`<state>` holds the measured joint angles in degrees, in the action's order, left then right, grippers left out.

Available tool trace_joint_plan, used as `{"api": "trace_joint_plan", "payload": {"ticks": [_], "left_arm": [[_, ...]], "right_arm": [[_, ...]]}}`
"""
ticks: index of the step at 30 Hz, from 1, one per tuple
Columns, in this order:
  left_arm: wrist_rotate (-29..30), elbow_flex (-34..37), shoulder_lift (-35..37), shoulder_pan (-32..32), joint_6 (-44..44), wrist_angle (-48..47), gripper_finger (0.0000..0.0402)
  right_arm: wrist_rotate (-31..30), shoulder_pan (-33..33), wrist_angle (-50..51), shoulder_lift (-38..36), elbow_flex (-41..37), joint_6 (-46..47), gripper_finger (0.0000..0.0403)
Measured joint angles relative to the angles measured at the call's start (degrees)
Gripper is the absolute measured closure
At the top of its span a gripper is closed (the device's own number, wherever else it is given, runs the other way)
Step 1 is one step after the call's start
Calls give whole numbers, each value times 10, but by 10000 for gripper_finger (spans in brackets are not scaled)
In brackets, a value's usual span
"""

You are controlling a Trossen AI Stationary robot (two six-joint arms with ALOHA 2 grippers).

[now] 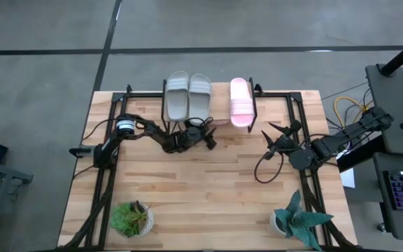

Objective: Pick and place slides into the shelf
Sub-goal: Put the pink slipper on the shelf

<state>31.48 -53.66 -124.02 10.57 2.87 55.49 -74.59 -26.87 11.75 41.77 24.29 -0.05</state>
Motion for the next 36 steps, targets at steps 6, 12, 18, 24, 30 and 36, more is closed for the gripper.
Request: {"api": "trace_joint_plan", "payload": {"ticks": [6, 12, 18, 24, 30, 36], "left_arm": [[-1, -12, 0, 4, 0, -4, 229], [1, -26, -1, 7, -2, -51, 229], [5, -28, -3, 7, -2, -51, 252], [11, -28, -3, 7, -2, -53, 333], [4, -27, -3, 8, 0, -52, 394], [3, -27, -3, 6, 0, -53, 399]], "right_arm": [[0, 0, 0, 0, 0, 0, 220], [0, 0, 0, 0, 0, 0, 220], [0, 0, 0, 0, 0, 0, 220], [0, 0, 0, 0, 0, 0, 220], [0, 0, 0, 0, 0, 0, 220], [0, 0, 0, 0, 0, 0, 220]]}}
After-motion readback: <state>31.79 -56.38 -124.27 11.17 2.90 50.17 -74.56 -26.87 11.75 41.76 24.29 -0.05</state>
